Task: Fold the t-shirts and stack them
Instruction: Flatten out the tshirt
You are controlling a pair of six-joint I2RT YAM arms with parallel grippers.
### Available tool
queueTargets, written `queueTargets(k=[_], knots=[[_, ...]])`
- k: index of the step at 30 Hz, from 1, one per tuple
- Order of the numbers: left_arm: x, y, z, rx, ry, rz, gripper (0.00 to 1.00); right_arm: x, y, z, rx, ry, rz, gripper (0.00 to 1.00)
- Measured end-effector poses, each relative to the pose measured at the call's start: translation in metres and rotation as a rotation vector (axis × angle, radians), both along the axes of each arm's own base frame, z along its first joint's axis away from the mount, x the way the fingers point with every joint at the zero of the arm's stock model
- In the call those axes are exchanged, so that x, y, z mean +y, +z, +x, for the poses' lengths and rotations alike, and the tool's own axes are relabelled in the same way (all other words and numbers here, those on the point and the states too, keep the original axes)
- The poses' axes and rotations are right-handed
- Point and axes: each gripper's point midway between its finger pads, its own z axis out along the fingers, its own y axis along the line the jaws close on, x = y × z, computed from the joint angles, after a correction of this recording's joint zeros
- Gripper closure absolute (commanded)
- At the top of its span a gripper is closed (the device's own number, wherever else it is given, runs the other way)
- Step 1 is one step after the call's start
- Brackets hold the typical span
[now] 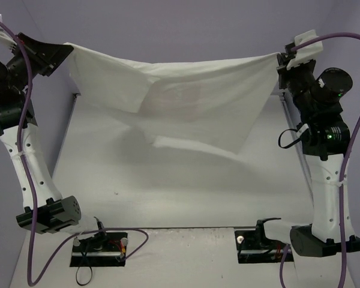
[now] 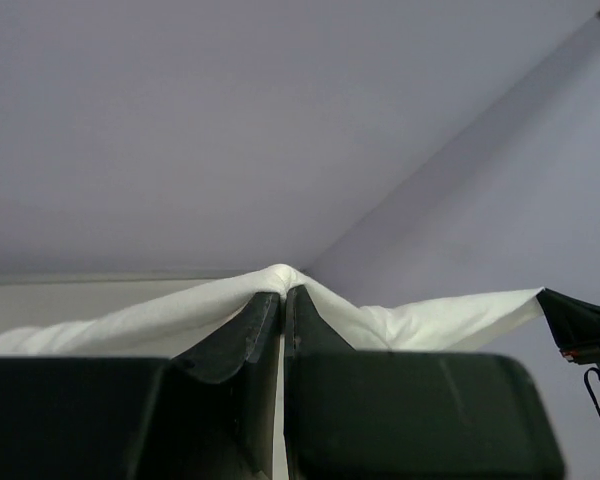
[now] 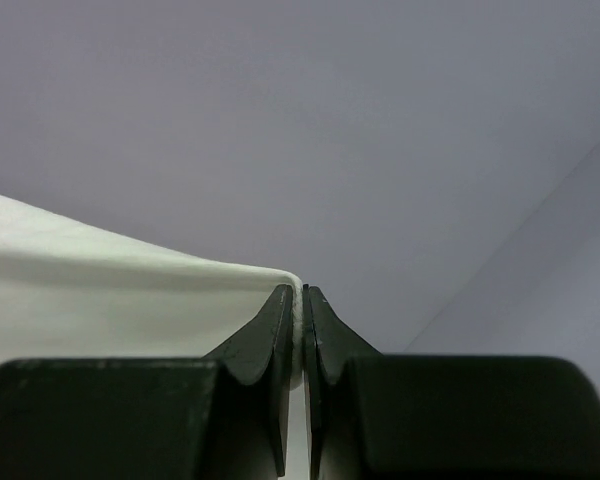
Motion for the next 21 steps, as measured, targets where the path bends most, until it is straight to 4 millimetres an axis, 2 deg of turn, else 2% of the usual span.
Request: queueTargets(k=[4, 7, 10, 13, 17, 21], knots=[[-0.006, 0.024, -0.01, -0.079, -0.019, -0.013, 1.0, -0.003, 0.028, -0.014, -0.071, -0.008, -0.018, 1.0], [-0.01, 0.038, -0.018, -0.122, -0.023, -0.013, 1.0, -0.005, 0.042, -0.021, -0.109, -0.016, -0.036, 1.0], [-0.013, 0.048, -0.027, -0.15, -0.022, -0.019, 1.0, -0.007, 0.047, -0.023, -0.122, -0.022, -0.052, 1.0], [-0.014, 0.054, -0.031, -0.166, -0.018, -0.026, 1.0, -0.006, 0.043, -0.016, -0.113, -0.025, -0.067, 1.0], [-0.012, 0.056, -0.023, -0.168, -0.018, -0.031, 1.0, -0.003, 0.035, 0.012, -0.083, -0.026, -0.085, 1.0], [-0.007, 0.055, 0.007, -0.153, -0.028, -0.033, 1.0, 0.003, 0.023, 0.06, -0.044, -0.024, -0.096, 1.0]])
